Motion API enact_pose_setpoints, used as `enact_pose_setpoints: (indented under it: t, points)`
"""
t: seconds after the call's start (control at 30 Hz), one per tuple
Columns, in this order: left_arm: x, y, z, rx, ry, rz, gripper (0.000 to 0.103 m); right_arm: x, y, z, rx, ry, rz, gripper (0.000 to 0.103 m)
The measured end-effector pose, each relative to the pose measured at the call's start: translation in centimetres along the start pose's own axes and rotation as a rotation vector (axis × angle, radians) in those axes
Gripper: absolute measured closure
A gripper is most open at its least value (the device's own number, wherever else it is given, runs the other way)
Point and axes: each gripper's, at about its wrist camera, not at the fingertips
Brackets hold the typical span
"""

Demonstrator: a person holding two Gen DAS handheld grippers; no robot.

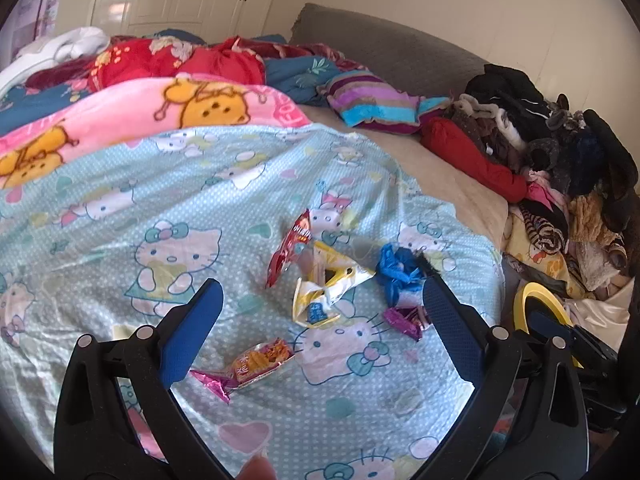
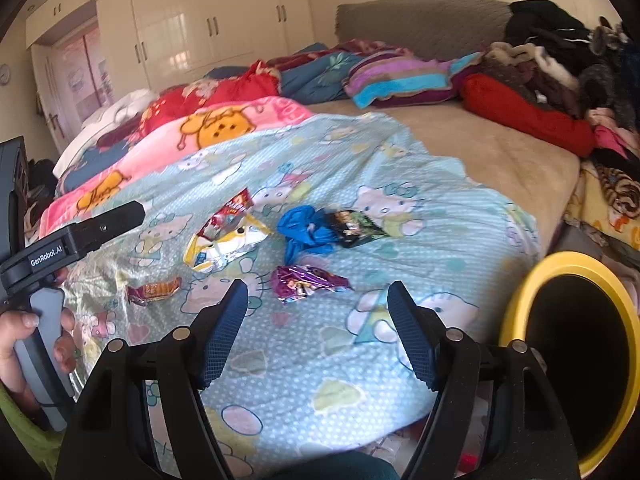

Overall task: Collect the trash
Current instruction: 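Move both open tools back over the remaining wrappers on the sheet, then grasp the yellow-white snack bag with the left tool while the right tool grasps the purple wrapper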

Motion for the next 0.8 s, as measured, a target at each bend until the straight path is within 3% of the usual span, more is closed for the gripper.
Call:
enact_pose_setpoints:
  t: [0.13, 0.3, 0.47, 0.6, 0.63, 0.7, 0.8]
  points:
    - [0.2, 0.7, 1.3, -0.007, 0.034, -0.011, 0.016, -0.5, 0.4, 2.1, -0.028, 0.04, -0.037, 0.045]
    - [0.8, 1.2, 3.1, -0.011, 0.097, -0.035, 0.037, -0.7, 0.8, 5.1, -0.023, 0.101, -0.071, 0.046]
    - [1.1, 1.3, 5.0, -0.025, 0.141, -0.036, 0.043, -0.5, 0.6, 7.5, -0.026, 0.138, -0.077, 0.052]
    - [1.0, 1.3, 6.4, -0.042, 0.166, -0.04, 0.046, -0.5, 0.4, 8.8, -0.039, 0.165, -0.07, 0.075]
    - [1.0, 1.3, 6.7, -0.041, 0.171, -0.044, 0.047, -0.5, 0.3, 8.9, -0.045, 0.161, -0.068, 0.075]
    - [1.0, 1.2, 7.4, -0.039, 0.186, -0.053, 0.056, -0.5, 0.2, 8.7, -0.06, 0.144, -0.068, 0.088]
    - [1.2, 1.1, 8.4, -0.045, 0.211, -0.058, 0.068, -0.3, 0.2, 7.9, -0.09, 0.113, -0.063, 0.089]
Point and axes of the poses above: each gripper's, at about its wrist camera, not at the fingertips, and z roughly the way its jaws point, y to its left, x to its underside, and after that the axes turned 14 degrees about -z, right-handed
